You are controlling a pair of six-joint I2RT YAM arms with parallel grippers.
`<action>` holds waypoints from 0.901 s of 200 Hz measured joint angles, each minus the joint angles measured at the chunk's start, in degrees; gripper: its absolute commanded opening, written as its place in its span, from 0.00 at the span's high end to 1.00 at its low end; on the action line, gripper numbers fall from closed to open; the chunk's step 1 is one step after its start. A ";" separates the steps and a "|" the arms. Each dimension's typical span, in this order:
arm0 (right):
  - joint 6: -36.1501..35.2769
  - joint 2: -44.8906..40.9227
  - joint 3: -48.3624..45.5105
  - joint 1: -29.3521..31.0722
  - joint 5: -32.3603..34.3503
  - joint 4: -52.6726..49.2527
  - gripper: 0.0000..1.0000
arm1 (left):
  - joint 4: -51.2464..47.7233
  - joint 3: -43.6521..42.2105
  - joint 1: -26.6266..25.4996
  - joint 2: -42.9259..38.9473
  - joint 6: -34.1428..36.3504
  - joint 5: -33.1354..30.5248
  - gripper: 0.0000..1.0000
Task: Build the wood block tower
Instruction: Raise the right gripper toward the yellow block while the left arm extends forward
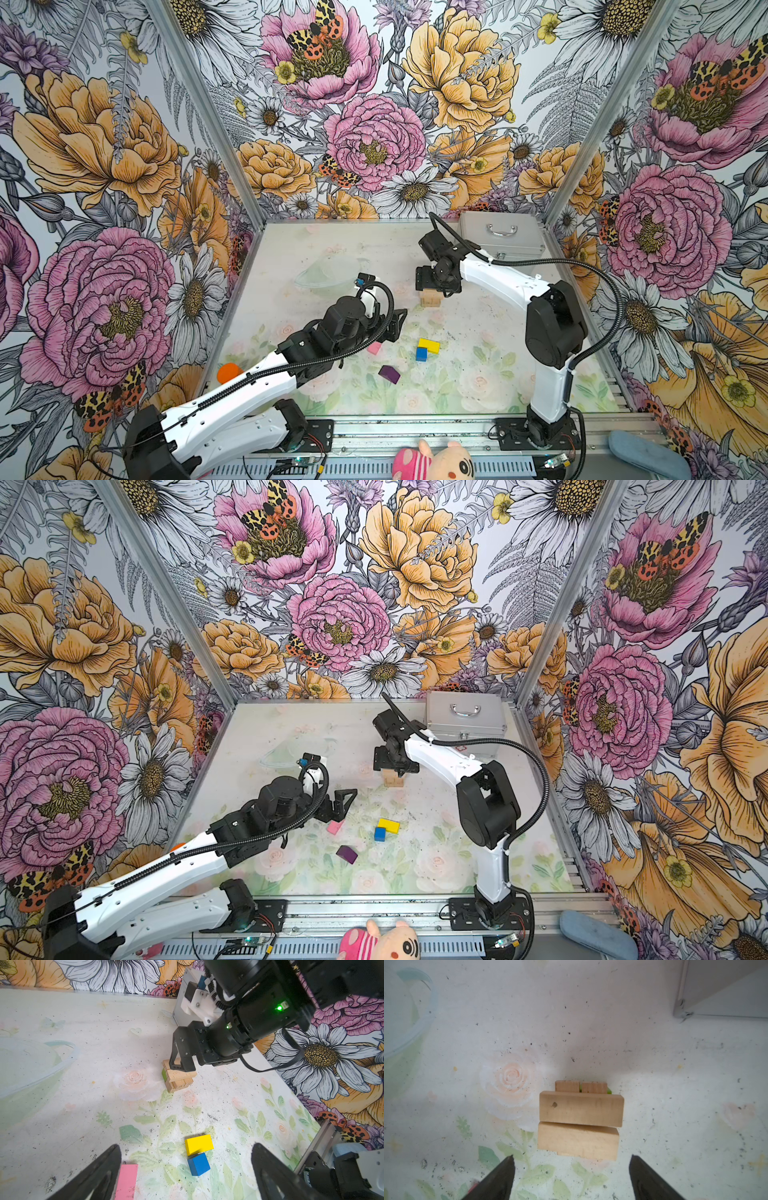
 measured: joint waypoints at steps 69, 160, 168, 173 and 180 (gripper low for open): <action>-1.20 -11.06 -9.03 0.87 0.52 0.02 0.21 | -0.07 -0.63 -4.48 -1.68 -0.31 -2.99 0.01; -0.81 -27.82 -26.80 5.01 1.53 2.03 0.23 | -2.71 -8.57 -21.99 -10.19 -8.57 -17.27 0.01; -0.79 -28.46 -28.13 5.40 1.51 2.27 0.23 | -2.95 -9.22 -24.06 -10.23 -9.77 -18.84 0.01; -0.76 -28.76 -28.89 5.64 1.51 2.49 0.23 | -3.10 -9.57 -25.40 -10.23 -10.49 -19.89 0.01; -0.70 -29.03 -29.90 5.99 1.51 2.73 0.23 | -3.34 -10.08 -27.26 -10.21 -11.39 -21.24 0.01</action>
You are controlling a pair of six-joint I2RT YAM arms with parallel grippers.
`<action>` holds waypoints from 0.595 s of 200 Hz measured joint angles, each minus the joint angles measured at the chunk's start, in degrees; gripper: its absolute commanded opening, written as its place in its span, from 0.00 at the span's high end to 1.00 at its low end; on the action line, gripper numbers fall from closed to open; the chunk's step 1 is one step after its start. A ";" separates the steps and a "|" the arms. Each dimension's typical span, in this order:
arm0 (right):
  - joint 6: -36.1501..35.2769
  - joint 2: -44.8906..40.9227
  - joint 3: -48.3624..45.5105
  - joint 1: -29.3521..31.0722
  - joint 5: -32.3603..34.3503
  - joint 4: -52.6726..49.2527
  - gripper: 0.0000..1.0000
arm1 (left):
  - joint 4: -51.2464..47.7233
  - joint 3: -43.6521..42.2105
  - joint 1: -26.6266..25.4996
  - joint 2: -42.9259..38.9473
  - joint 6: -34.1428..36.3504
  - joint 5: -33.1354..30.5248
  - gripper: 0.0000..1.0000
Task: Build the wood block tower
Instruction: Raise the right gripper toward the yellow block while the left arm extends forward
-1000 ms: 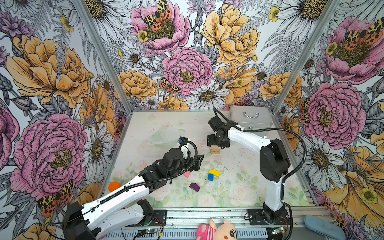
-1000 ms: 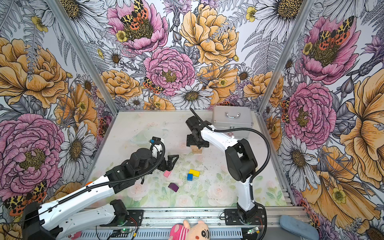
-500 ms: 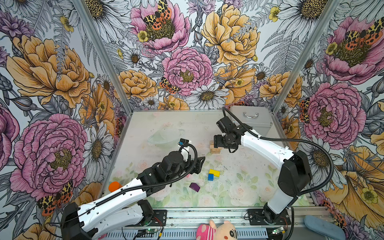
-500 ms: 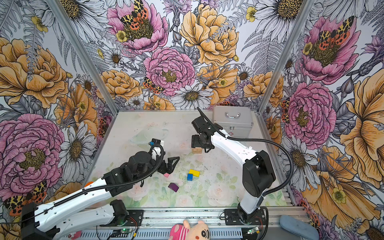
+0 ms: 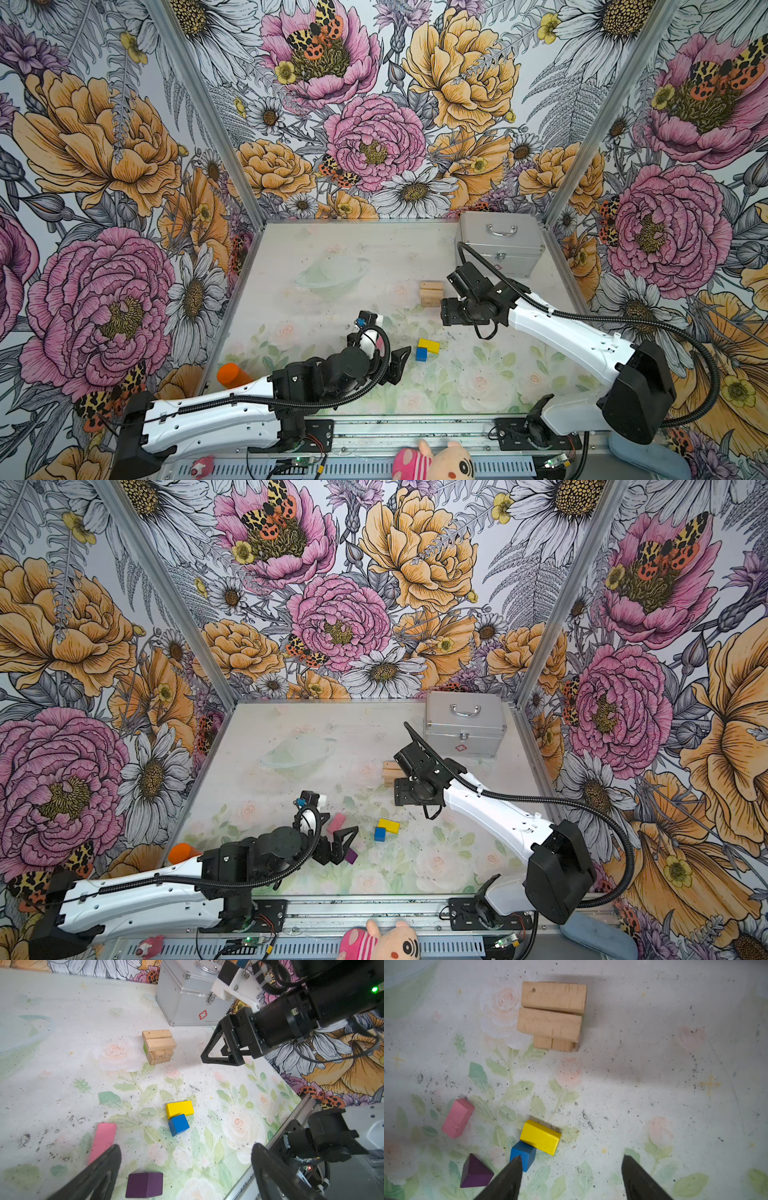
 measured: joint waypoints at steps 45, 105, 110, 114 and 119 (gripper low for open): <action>0.76 -0.74 -6.60 2.75 0.00 2.25 0.24 | -1.01 -0.87 -9.55 2.62 -5.60 -7.34 0.01; 0.96 -1.49 -10.71 3.26 -0.11 5.92 0.25 | -2.25 -2.25 -11.87 3.08 -11.52 -10.73 0.01; 0.94 -1.49 -10.71 3.26 -0.26 6.27 0.25 | -2.62 -2.54 -11.87 2.78 -12.04 -10.95 0.01; 0.92 -1.46 -10.71 3.26 -0.28 6.49 0.25 | -2.95 -2.80 -11.87 2.51 -12.55 -11.04 0.01; 0.92 -1.40 -10.71 3.26 -0.46 6.86 0.25 | -3.23 -3.08 -11.87 2.23 -13.05 -11.23 0.01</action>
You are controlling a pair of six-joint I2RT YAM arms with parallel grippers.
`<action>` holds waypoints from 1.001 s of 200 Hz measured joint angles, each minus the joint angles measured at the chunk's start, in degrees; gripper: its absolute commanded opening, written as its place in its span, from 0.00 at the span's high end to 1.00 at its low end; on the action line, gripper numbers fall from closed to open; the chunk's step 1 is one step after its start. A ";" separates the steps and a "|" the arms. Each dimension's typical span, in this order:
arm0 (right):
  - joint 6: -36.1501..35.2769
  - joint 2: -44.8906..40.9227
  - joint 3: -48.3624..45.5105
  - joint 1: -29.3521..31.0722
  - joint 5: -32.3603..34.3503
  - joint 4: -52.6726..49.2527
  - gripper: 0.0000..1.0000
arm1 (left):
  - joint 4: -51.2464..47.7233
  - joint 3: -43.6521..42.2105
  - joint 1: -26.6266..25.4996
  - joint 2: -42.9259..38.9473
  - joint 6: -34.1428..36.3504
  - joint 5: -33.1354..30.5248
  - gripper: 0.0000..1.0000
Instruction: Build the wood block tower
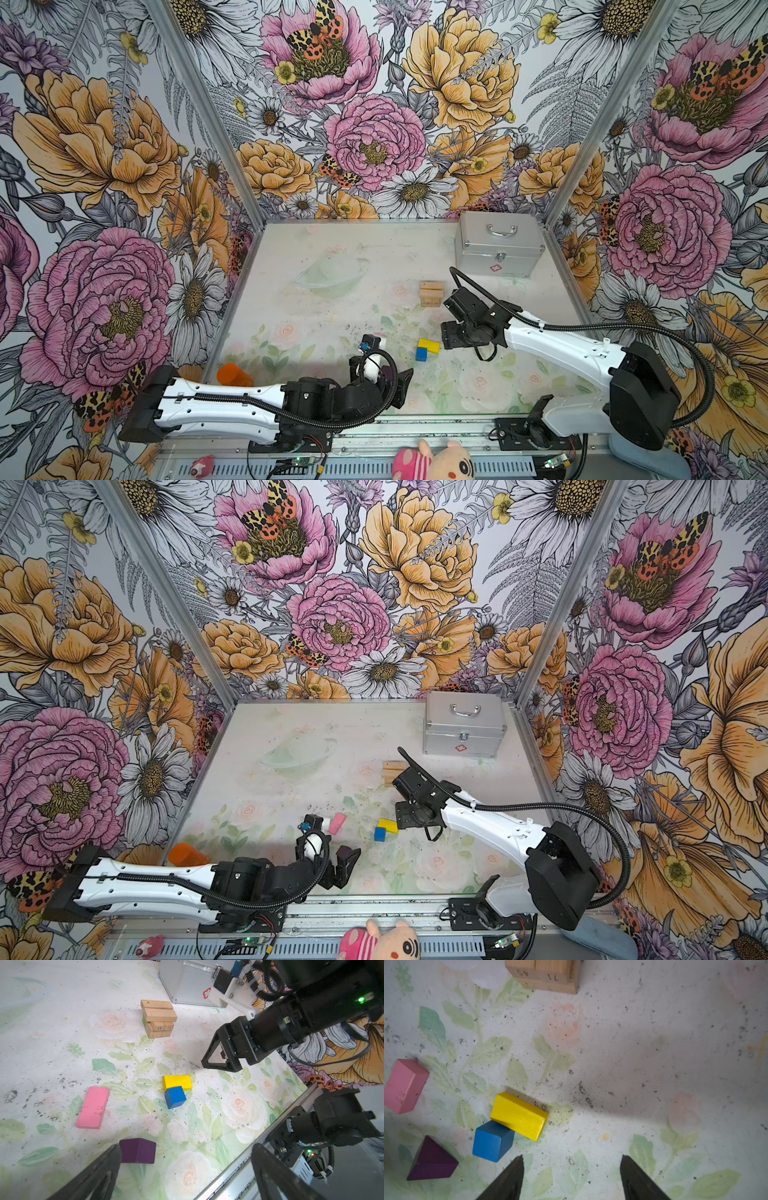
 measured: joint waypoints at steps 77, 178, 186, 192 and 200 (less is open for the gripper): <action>-1.46 7.37 0.00 0.37 -1.60 3.98 0.28 | -4.04 -0.50 0.55 -2.54 -4.00 -1.22 0.01; -3.45 11.43 1.55 2.93 -3.21 5.05 0.29 | -4.46 -0.50 3.17 -4.37 -4.09 -1.20 0.01; -3.54 12.00 1.90 2.95 -3.23 5.05 0.29 | -4.46 -0.50 3.19 -4.66 -4.02 -1.20 0.01; -3.61 12.41 2.12 3.43 -3.23 5.09 0.29 | -4.46 -0.50 3.19 -4.83 -3.93 -1.20 0.02; -3.63 12.87 2.40 3.82 -3.17 5.07 0.29 | -4.44 -0.61 3.19 -5.09 -3.91 -1.20 0.01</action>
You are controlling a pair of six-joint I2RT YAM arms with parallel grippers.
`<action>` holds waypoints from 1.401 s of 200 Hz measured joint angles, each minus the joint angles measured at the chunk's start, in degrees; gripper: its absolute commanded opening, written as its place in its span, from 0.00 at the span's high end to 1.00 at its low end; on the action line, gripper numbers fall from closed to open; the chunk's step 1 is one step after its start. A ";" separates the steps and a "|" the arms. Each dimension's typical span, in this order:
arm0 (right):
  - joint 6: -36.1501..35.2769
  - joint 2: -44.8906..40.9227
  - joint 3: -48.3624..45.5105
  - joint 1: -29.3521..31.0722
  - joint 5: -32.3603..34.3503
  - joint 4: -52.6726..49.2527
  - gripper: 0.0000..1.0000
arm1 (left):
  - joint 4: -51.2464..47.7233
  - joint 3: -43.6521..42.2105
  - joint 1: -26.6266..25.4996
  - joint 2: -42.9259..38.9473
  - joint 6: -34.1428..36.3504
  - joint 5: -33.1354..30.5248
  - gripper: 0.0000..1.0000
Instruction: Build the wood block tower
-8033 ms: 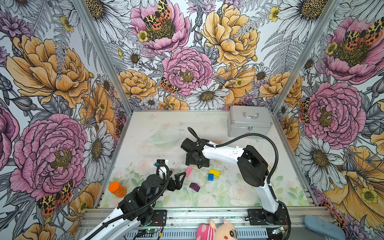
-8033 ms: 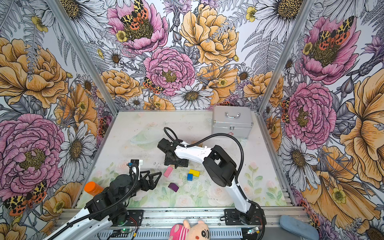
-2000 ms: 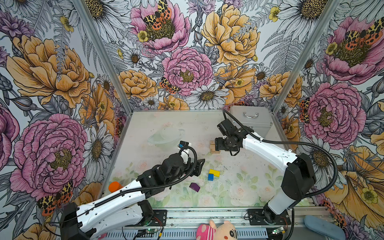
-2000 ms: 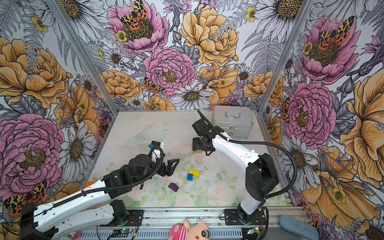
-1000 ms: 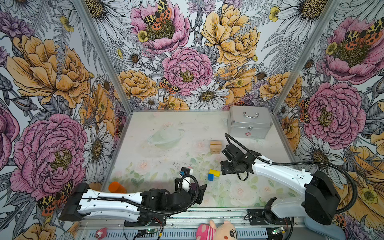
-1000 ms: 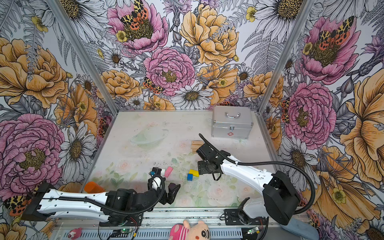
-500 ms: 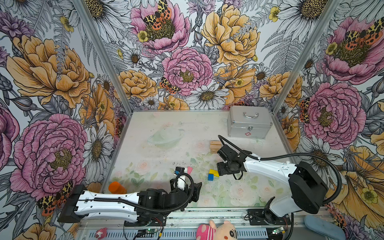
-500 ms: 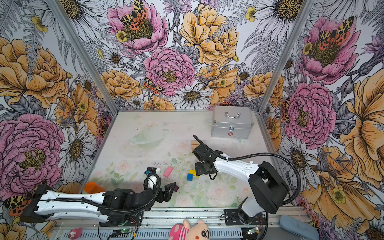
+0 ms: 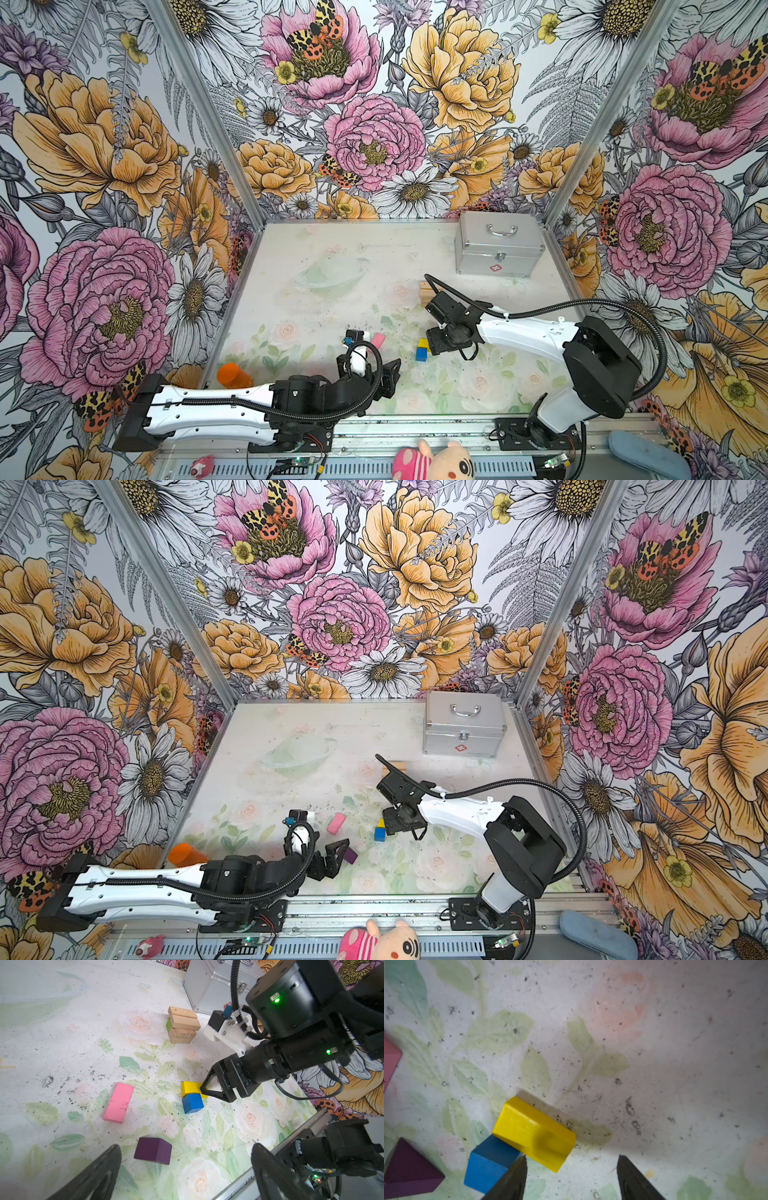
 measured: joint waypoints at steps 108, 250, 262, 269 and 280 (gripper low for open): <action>-0.48 2.12 1.73 2.23 -0.31 0.26 0.29 | -0.07 -0.44 0.00 -0.96 0.04 0.00 0.01; -2.89 7.13 5.81 2.60 -0.72 0.28 0.37 | -0.48 -1.40 0.00 -3.43 0.02 0.00 0.02; -2.99 7.30 5.97 2.60 -0.85 0.44 0.39 | -0.50 -1.40 0.00 -3.43 0.02 0.00 0.02; -3.02 7.34 5.99 2.62 -0.90 0.42 0.39 | -0.48 -1.40 0.00 -3.43 0.02 0.00 0.02; -3.04 7.43 5.99 2.62 -0.92 0.39 0.39 | -0.50 -1.40 0.00 -3.43 0.02 0.00 0.02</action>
